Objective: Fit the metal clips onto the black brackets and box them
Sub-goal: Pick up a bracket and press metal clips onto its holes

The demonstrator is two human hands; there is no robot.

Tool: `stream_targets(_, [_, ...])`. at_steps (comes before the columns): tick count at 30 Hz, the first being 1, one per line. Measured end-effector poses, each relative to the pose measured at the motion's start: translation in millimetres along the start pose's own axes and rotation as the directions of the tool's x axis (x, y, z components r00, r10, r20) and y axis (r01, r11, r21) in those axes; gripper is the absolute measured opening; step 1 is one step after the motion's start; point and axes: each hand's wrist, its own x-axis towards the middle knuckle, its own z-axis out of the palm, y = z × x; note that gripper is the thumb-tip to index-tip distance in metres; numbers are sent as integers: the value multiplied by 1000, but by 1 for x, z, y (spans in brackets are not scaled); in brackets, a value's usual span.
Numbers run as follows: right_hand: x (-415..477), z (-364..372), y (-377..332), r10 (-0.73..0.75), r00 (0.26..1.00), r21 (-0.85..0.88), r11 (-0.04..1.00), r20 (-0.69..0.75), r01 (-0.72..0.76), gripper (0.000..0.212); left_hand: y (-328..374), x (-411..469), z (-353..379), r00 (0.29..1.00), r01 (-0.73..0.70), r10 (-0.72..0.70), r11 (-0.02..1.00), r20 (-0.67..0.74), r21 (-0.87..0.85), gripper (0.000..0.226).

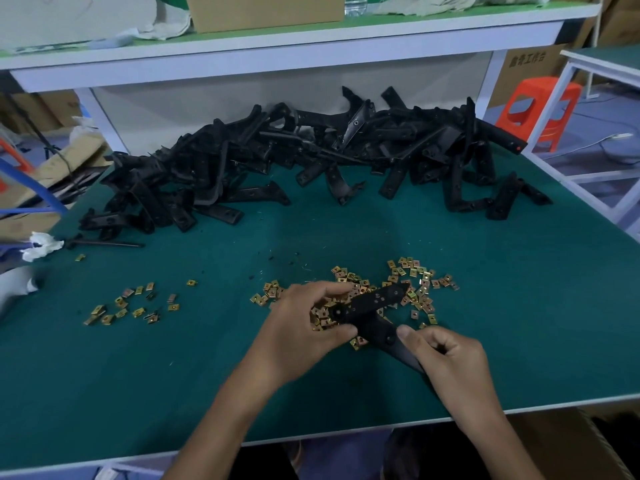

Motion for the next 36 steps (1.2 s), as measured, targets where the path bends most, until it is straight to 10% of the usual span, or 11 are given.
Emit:
stream_targets(6, [-3, 3, -1, -33, 999, -80, 996, -38, 30, 37, -2, -1, 16, 982, -67, 68, 998, -177, 9, 39])
stream_targets(16, [-4, 5, 3, -53, 996, -125, 991, -69, 44, 37, -12, 25, -4, 997, 30, -13, 973, 78, -228, 19])
stream_targets(26, [-4, 4, 7, -72, 995, -155, 986, -72, 60, 45, -37, 119, 34, 967, -167, 17, 796, 254, 582, 32])
stream_targets(31, [-5, 4, 4, -96, 993, -155, 984, -63, 85, 35, -43, 128, 35, 973, -100, -37, 825, 230, 556, 2])
stream_targets(36, [-4, 5, 3, -93, 994, -165, 983, -60, 82, 36, -43, 125, 26, 959, -49, -105, 854, 264, 518, 22])
